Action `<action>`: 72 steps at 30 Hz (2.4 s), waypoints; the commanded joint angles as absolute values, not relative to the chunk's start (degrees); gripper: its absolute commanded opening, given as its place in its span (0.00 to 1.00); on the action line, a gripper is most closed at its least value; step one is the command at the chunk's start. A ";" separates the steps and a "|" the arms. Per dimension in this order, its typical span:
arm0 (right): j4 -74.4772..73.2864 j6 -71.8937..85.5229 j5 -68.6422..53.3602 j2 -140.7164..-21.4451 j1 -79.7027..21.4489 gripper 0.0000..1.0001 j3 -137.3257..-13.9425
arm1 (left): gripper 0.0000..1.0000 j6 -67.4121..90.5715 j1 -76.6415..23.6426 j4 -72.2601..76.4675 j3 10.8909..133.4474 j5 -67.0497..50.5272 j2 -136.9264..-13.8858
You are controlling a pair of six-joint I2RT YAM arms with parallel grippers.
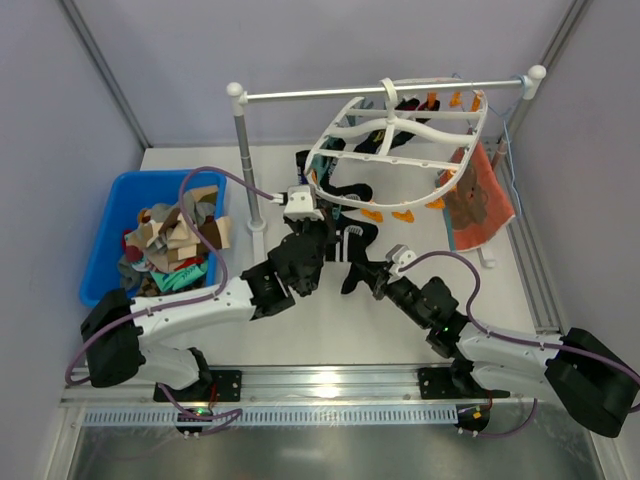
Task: Remove the socks clipped to the hanger
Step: Remove the sock from the hanger, then place the sock in the bin.
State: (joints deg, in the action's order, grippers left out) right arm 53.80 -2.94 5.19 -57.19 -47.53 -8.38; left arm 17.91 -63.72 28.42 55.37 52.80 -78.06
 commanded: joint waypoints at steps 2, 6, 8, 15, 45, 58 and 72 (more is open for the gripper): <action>55.02 -3.34 5.10 -56.34 -47.90 0.04 -8.00 | 0.00 19.16 -63.46 28.92 57.57 53.00 -77.70; 55.02 -3.43 4.92 -56.16 -47.90 0.04 -7.91 | 0.00 18.72 -63.46 29.00 56.87 52.65 -76.64; 54.50 -3.25 4.48 -55.64 -47.81 0.04 -7.91 | 0.00 18.37 -63.46 29.09 56.08 52.12 -76.12; 53.00 -3.34 4.57 -53.88 -47.90 0.04 -7.91 | 0.25 16.44 -63.54 29.09 53.97 50.72 -74.36; 51.59 -3.08 1.51 -62.58 -56.34 0.04 -16.43 | 1.00 0.26 -70.31 65.10 12.17 42.84 -61.35; 47.91 -0.70 -12.38 -52.74 -56.43 0.04 -14.24 | 1.00 -3.60 -70.31 80.59 3.78 18.20 -67.50; 43.59 -0.26 -22.76 -53.96 -56.34 0.04 -16.79 | 0.85 -4.39 -70.31 84.63 3.96 12.92 -70.13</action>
